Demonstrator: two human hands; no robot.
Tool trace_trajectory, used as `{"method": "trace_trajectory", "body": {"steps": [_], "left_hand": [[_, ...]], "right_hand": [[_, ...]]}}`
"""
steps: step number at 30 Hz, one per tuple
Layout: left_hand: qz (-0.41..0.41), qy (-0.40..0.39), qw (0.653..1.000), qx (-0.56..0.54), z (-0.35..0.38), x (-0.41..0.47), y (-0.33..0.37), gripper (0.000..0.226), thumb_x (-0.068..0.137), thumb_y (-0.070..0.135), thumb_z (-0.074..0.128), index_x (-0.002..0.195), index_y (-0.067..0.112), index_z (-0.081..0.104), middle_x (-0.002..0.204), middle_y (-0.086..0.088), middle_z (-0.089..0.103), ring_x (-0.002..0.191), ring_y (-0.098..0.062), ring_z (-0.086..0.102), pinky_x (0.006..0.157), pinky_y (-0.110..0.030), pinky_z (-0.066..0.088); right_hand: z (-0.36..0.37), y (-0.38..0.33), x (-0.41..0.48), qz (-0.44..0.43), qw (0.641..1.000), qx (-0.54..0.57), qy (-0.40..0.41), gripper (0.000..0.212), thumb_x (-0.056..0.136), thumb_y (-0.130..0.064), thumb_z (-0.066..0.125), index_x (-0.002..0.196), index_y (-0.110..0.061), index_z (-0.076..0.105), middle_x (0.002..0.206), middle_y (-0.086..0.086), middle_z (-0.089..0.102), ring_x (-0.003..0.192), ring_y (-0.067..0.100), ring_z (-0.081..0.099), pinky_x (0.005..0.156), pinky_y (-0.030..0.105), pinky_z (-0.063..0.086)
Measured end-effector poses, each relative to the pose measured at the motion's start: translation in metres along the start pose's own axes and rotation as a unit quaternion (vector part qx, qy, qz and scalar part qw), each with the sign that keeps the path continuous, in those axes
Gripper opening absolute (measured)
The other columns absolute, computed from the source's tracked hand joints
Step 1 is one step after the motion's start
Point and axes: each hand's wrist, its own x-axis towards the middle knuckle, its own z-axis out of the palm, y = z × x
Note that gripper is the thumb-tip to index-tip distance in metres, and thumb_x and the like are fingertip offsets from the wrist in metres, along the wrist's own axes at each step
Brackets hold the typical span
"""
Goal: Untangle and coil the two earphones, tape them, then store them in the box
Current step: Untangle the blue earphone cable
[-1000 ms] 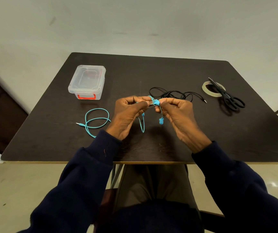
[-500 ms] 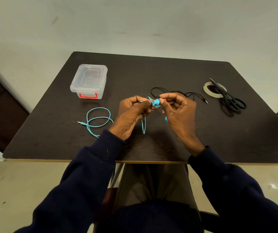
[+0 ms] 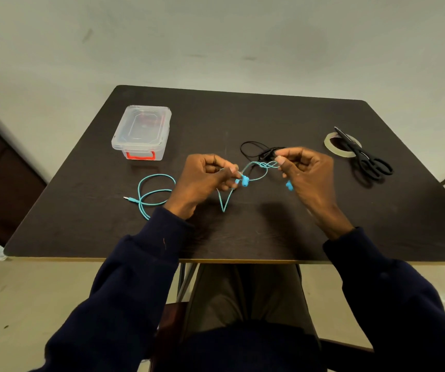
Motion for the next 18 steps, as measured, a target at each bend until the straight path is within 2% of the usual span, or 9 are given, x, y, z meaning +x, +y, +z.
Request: {"method": "trace_trajectory", "body": {"steps": [2, 5, 8, 11, 15, 16, 18], "left_hand": [[-0.011, -0.039, 0.999, 0.016, -0.006, -0.002, 0.007, 0.015, 0.094, 0.012, 0.069, 0.096, -0.003, 0.067, 0.094, -0.015, 0.078, 0.068, -0.027, 0.075, 0.050, -0.024, 0.052], [-0.023, -0.071, 0.995, 0.070, -0.012, -0.006, 0.018, 0.016, 0.096, 0.014, 0.067, 0.097, -0.003, 0.065, 0.095, -0.009, 0.079, 0.055, -0.023, 0.072, 0.036, -0.020, 0.039], [0.005, -0.021, 0.997, 0.073, -0.022, -0.007, 0.027, 0.015, 0.097, 0.013, 0.066, 0.096, -0.001, 0.063, 0.091, -0.010, 0.078, 0.043, -0.018, 0.066, 0.030, -0.017, 0.030], [0.062, 0.046, 0.996, 0.037, -0.034, -0.002, 0.028, 0.012, 0.099, 0.015, 0.063, 0.098, 0.003, 0.063, 0.089, -0.010, 0.078, 0.044, -0.020, 0.065, 0.034, -0.018, 0.032], [0.077, 0.130, 0.988, -0.023, -0.035, 0.000, 0.023, 0.025, 0.100, 0.026, 0.061, 0.108, 0.002, 0.063, 0.083, -0.007, 0.077, 0.060, -0.019, 0.070, 0.050, -0.020, 0.048], [0.075, 0.125, 0.989, -0.030, -0.034, -0.001, 0.023, 0.024, 0.100, 0.026, 0.062, 0.107, 0.003, 0.064, 0.081, -0.006, 0.076, 0.063, -0.019, 0.070, 0.054, -0.021, 0.051], [0.066, 0.065, 0.995, -0.044, -0.030, -0.003, 0.025, 0.017, 0.098, 0.023, 0.065, 0.101, 0.007, 0.067, 0.075, -0.006, 0.072, 0.066, -0.021, 0.069, 0.061, -0.025, 0.054]], "right_hand": [[-0.010, -0.001, 0.003, -0.004, 1.000, -0.011, -0.013, 0.012, 0.094, -0.010, 0.070, 0.104, -0.007, 0.075, 0.093, 0.004, 0.077, 0.074, 0.002, 0.068, 0.066, 0.017, 0.052], [-0.024, -0.003, 0.006, -0.012, 0.999, -0.019, -0.029, 0.009, 0.094, -0.012, 0.070, 0.102, -0.011, 0.076, 0.098, -0.001, 0.077, 0.085, 0.006, 0.073, 0.072, 0.016, 0.055], [-0.035, 0.001, 0.010, -0.001, 0.994, -0.061, -0.087, 0.013, 0.092, -0.014, 0.073, 0.104, -0.010, 0.077, 0.100, 0.000, 0.078, 0.092, 0.014, 0.073, 0.082, 0.022, 0.057], [-0.042, 0.008, 0.010, 0.012, 0.985, -0.086, -0.148, 0.017, 0.089, -0.007, 0.076, 0.105, -0.010, 0.078, 0.099, 0.001, 0.078, 0.091, 0.019, 0.074, 0.083, 0.023, 0.058], [-0.041, 0.012, 0.006, 0.004, 0.974, -0.120, -0.193, 0.013, 0.088, -0.008, 0.076, 0.100, -0.013, 0.078, 0.095, -0.004, 0.078, 0.088, 0.010, 0.073, 0.080, 0.019, 0.056], [-0.040, 0.013, 0.006, -0.001, 0.973, -0.124, -0.193, 0.010, 0.089, -0.011, 0.075, 0.098, -0.011, 0.079, 0.092, -0.004, 0.078, 0.086, 0.011, 0.073, 0.079, 0.018, 0.055], [-0.036, 0.013, 0.004, -0.004, 0.975, -0.124, -0.186, 0.010, 0.090, -0.015, 0.075, 0.096, -0.009, 0.080, 0.087, -0.003, 0.078, 0.084, 0.013, 0.073, 0.078, 0.020, 0.056]]}}
